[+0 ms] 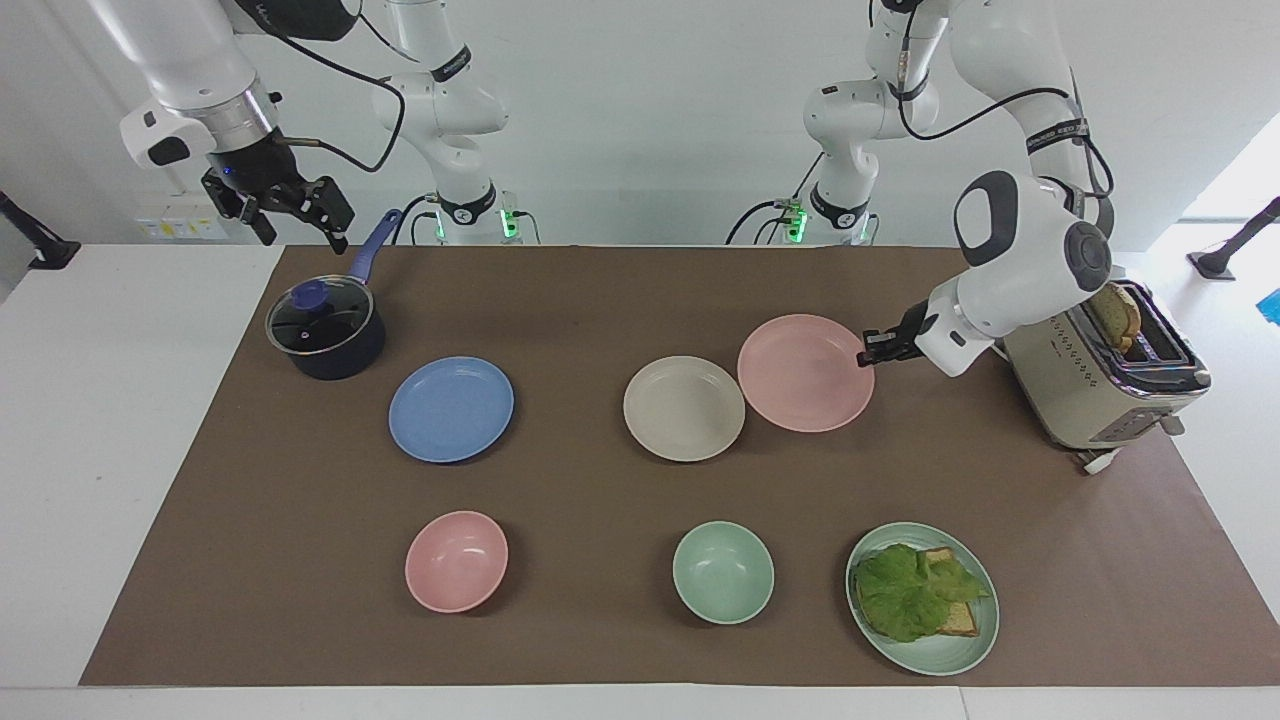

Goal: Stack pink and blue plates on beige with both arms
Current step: 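Grip the pink plate rim with the left gripper and drag it onto the beige plate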

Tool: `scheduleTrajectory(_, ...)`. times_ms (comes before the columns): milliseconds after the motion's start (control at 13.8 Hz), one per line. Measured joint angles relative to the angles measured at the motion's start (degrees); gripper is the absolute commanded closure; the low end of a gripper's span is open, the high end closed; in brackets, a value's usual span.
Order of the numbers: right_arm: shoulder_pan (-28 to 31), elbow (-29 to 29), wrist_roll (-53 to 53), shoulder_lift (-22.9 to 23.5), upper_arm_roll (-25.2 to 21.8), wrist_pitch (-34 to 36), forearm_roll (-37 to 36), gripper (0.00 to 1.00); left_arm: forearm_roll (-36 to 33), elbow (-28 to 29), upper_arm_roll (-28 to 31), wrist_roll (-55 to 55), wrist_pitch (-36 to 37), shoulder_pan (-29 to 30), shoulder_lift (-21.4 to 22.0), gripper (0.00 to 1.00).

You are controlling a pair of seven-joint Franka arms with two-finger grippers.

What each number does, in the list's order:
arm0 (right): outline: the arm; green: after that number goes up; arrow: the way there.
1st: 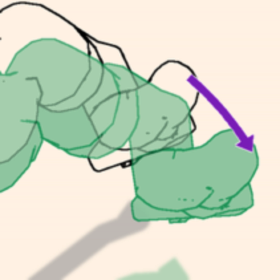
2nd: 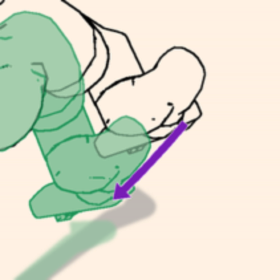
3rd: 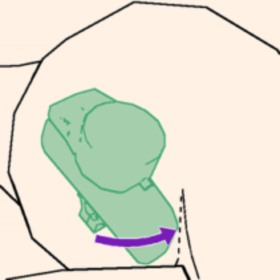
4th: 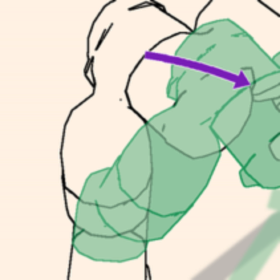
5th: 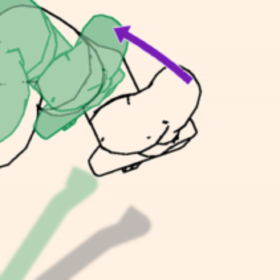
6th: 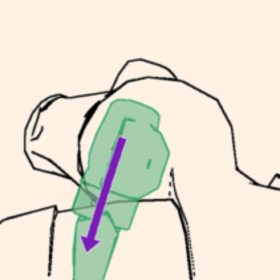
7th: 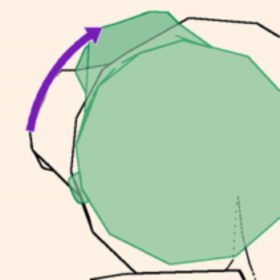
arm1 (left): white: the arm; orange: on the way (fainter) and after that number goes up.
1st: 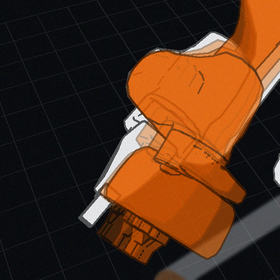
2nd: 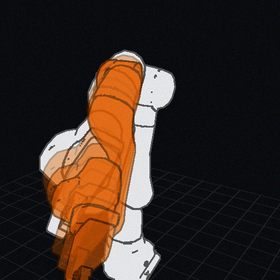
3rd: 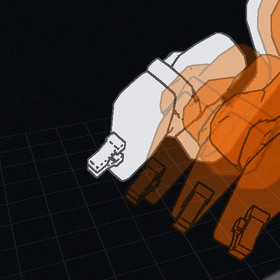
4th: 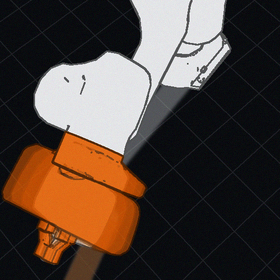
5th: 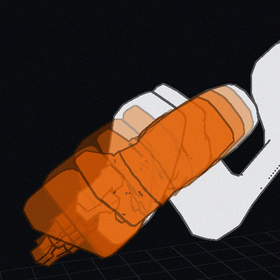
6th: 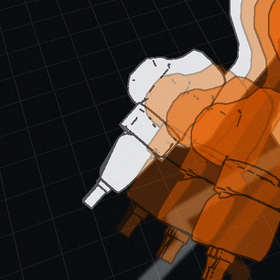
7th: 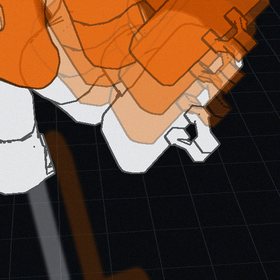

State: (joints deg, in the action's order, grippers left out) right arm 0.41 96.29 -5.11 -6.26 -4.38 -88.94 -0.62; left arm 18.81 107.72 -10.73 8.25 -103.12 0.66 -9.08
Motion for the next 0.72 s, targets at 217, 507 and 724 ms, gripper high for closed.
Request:
scheduleTrajectory(217,0.00,0.26,0.00,-0.03,0.00,-0.34,0.00,0.00,0.13,1.06,-0.14,8.79,-6.30,-7.77,0.13,1.00)
scheduleTrajectory(507,0.00,0.54,0.00,-0.05,0.00,-0.97,0.00,0.00,0.22,4.57,-0.21,14.19,-14.57,-12.52,0.12,1.00)
scheduleTrajectory(724,0.00,0.64,0.00,-0.06,0.00,-1.02,0.00,0.00,1.07,7.69,-0.22,17.29,-19.91,-15.18,-0.60,1.00)
